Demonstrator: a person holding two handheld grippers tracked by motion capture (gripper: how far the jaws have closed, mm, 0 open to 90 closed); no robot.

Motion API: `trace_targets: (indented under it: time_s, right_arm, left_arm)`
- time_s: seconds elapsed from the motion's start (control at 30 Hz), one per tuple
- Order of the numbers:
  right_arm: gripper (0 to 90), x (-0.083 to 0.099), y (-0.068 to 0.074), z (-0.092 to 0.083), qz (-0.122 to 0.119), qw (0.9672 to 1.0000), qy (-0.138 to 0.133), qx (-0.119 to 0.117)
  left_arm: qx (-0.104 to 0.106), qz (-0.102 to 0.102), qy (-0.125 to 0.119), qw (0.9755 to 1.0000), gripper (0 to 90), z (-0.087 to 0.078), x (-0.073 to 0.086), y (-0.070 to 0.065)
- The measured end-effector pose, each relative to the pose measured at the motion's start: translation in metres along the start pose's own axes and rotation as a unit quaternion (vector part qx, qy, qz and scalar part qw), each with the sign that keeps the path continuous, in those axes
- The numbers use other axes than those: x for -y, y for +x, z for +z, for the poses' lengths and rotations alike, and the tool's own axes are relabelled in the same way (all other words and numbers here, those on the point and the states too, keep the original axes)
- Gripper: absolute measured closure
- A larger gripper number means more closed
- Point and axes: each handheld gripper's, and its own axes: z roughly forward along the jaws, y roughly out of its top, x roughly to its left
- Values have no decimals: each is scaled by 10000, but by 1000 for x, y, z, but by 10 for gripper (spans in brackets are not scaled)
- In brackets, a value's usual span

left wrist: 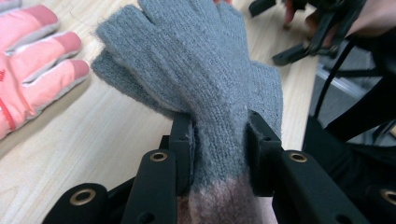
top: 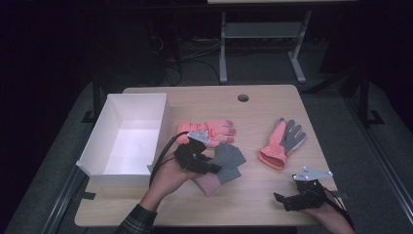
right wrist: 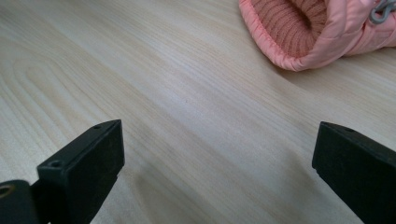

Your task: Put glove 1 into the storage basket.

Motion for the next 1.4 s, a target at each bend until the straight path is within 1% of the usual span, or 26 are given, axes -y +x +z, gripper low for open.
trace_targets:
  time_s: [0.1, 0.13, 0.2, 0.3, 0.33, 0.37, 0.4, 0.47, 0.53, 0.6, 0.67, 0.8, 0.87, 0.9, 1.13, 1.2, 1.4]
  right_arm:
    - [19, 0, 0, 0, 20, 10000, 13, -4]
    - [19, 0, 0, 1, -16, 10000, 1, -15]
    - [19, 0, 0, 1, -7, 10000, 26, -25]
    - [19, 0, 1, -1, -5, 10000, 16, -31]
    - [20, 0, 0, -2, -47, 10000, -16, -44]
    - [20, -1, 0, -3, -22, 10000, -35, -42]
    - [19, -1, -1, -3, 11, 10000, -54, -29]
    - [20, -1, -2, -2, 42, 10000, -36, -36]
    - [19, -2, -2, -1, 27, 10000, -2, -42]
    - [20, -1, -3, 0, 12, 10000, 0, -27]
    - [19, -1, -4, -1, 74, 10000, 6, -34]
    - [20, -1, -7, -1, 103, 9999, 0, -38]
    - [20, -1, -7, -1, 93, 9999, -12, -46]
    - [20, -1, -7, 0, 44, 10000, -32, -54]
    - [20, -1, -6, 0, 35, 10000, -26, -86]
    - [20, -1, -6, 0, 22, 9999, -15, -97]
    - [20, -1, -6, 1, 25, 10000, -3, -96]
  left_arm:
    - [-81, -84, -80, 9999, 682, -6, -1, 4]
    - [-85, -87, -108, 9999, 682, -8, -1, 5]
    - [-143, -105, -80, 9998, 682, -11, -1, 6]
    - [-203, -96, -170, 9996, 682, -18, -4, 6]
    - [-204, -80, -197, 9996, 682, -21, -5, 6]
    - [-222, -92, -260, 9994, 681, -25, -6, 6]
    - [-264, -83, -253, 9993, 681, -29, -7, 6]
    - [-311, -70, -291, 9991, 681, -38, -8, 7]
    - [-398, -94, -324, 9986, 681, -48, -9, 9]
    - [-463, -91, -340, 9983, 681, -55, -9, 10]
    - [-505, -116, -370, 9980, 681, -62, -9, 12]
    - [-614, -171, -416, 9971, 681, -75, -8, 17]
    - [-664, -198, -477, 9965, 681, -81, -7, 20]
    - [-663, -204, -472, 9965, 682, -84, -7, 22]
    - [-875, -319, -573, 9940, 682, -107, -9, 32]
    - [-962, -365, -641, 9926, 682, -113, -9, 35]
    - [-1145, -507, -697, 9897, 682, -128, -2, 45]
